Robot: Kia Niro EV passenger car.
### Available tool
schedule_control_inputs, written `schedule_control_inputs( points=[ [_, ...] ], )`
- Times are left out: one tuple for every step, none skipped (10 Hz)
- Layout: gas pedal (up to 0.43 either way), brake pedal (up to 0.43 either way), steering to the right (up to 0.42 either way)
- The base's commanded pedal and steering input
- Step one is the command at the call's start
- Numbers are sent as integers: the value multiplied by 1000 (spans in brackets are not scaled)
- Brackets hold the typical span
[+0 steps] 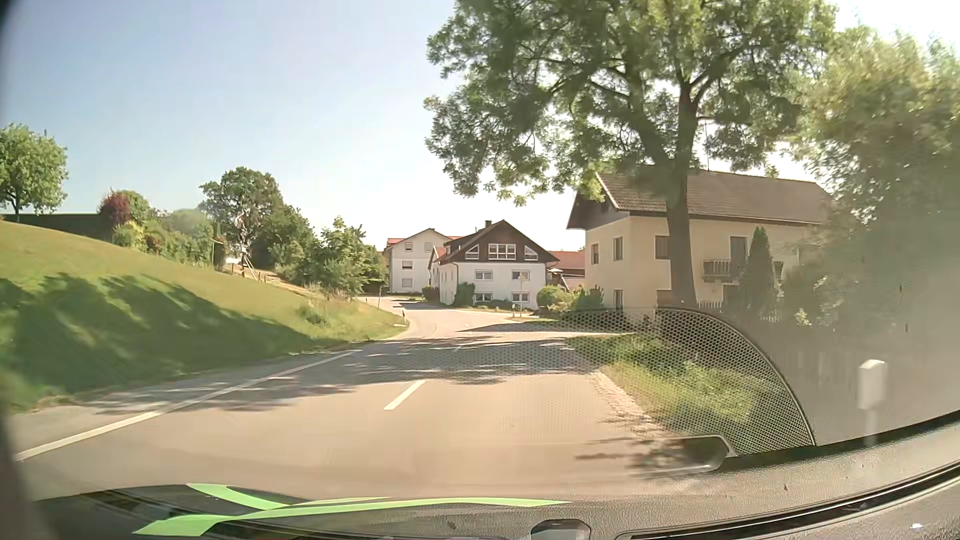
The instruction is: Follow the waypoints while adhering to traffic rules and regulations
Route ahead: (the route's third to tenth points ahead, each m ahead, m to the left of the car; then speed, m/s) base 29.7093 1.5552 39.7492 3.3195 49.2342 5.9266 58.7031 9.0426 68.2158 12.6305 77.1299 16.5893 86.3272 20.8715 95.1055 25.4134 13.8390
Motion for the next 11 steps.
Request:
schedule_control_inputs(
  points=[
    [98,0,-9],
    [98,0,-10],
    [98,0,-10],
    [98,0,-10],
    [98,0,-11],
    [98,0,-15],
    [98,0,-20],
    [98,0,-22],
    [98,0,-17],
    [98,0,-14],
    [98,0,-13]
  ],
)
